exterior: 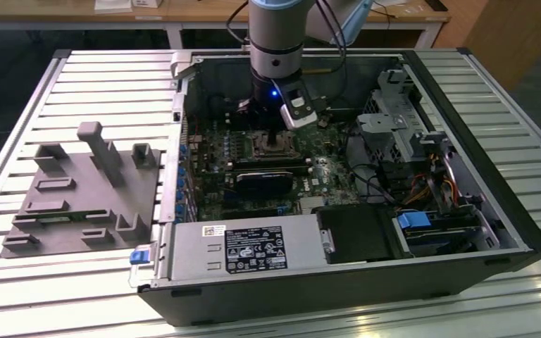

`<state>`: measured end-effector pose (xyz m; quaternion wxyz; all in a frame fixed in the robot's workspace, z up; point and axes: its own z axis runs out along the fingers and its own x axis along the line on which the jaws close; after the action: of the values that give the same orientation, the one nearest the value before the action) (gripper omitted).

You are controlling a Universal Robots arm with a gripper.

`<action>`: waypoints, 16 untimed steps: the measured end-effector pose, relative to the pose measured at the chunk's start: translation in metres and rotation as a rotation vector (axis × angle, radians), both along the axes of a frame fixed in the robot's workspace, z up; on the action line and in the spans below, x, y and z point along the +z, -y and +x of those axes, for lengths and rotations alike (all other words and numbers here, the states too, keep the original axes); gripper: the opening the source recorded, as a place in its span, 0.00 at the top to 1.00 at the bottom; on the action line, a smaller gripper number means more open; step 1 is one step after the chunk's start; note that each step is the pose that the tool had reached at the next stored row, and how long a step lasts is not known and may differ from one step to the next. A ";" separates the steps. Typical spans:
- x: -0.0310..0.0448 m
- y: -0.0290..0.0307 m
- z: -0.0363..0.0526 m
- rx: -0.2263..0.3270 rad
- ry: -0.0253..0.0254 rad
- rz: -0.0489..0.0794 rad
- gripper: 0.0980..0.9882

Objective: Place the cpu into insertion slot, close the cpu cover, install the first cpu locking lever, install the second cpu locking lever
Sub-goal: 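Close the cpu cover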

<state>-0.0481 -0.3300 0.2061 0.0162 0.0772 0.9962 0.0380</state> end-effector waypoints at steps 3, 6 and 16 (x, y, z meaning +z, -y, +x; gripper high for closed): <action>0.0014 0.0000 0.0001 0.000 -0.0005 0.000 1.00; 0.0069 -0.0001 0.0002 0.000 -0.0004 0.000 1.00; 0.0312 -0.0001 0.0002 0.000 -0.0005 0.000 1.00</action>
<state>-0.0479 -0.3300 0.2374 0.0160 0.0772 0.9962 0.0379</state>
